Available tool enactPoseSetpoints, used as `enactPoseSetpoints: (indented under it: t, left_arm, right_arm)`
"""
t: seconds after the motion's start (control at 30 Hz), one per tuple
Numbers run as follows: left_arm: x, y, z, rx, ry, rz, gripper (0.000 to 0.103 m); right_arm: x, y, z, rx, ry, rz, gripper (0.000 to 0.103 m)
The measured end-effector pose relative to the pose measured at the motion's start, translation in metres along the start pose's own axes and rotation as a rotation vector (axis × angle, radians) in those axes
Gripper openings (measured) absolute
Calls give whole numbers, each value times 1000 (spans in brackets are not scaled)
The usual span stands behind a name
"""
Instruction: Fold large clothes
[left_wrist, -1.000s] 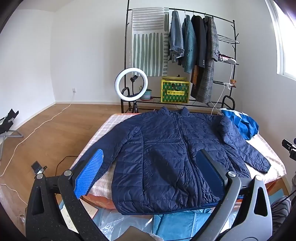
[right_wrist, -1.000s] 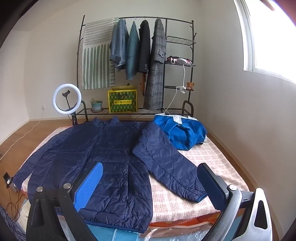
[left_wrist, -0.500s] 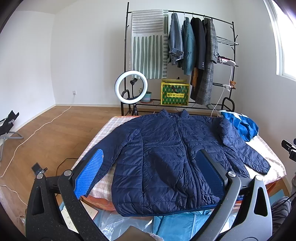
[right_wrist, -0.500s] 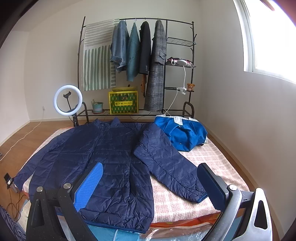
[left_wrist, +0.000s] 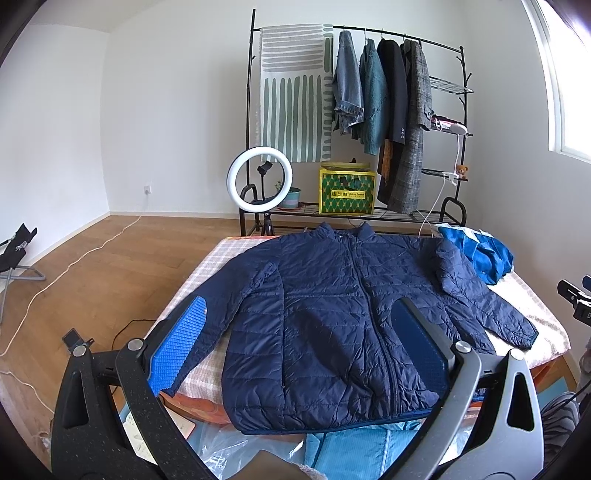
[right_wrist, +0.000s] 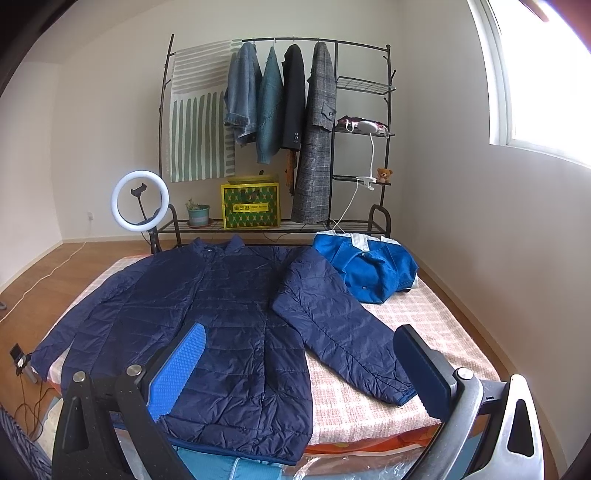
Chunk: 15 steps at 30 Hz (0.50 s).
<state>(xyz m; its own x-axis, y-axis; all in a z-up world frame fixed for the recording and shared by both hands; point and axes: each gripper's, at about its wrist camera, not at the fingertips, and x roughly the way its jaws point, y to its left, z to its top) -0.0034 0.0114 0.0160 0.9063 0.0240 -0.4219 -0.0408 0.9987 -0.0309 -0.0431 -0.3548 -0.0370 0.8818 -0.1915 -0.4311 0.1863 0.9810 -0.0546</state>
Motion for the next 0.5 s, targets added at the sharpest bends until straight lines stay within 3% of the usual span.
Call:
enactPoseSetpoints:
  t: [0.5]
  left_arm:
    - [-1,-2,1,2,0,0,102]
  right_arm:
    - [0,2,1,3,3,5,103]
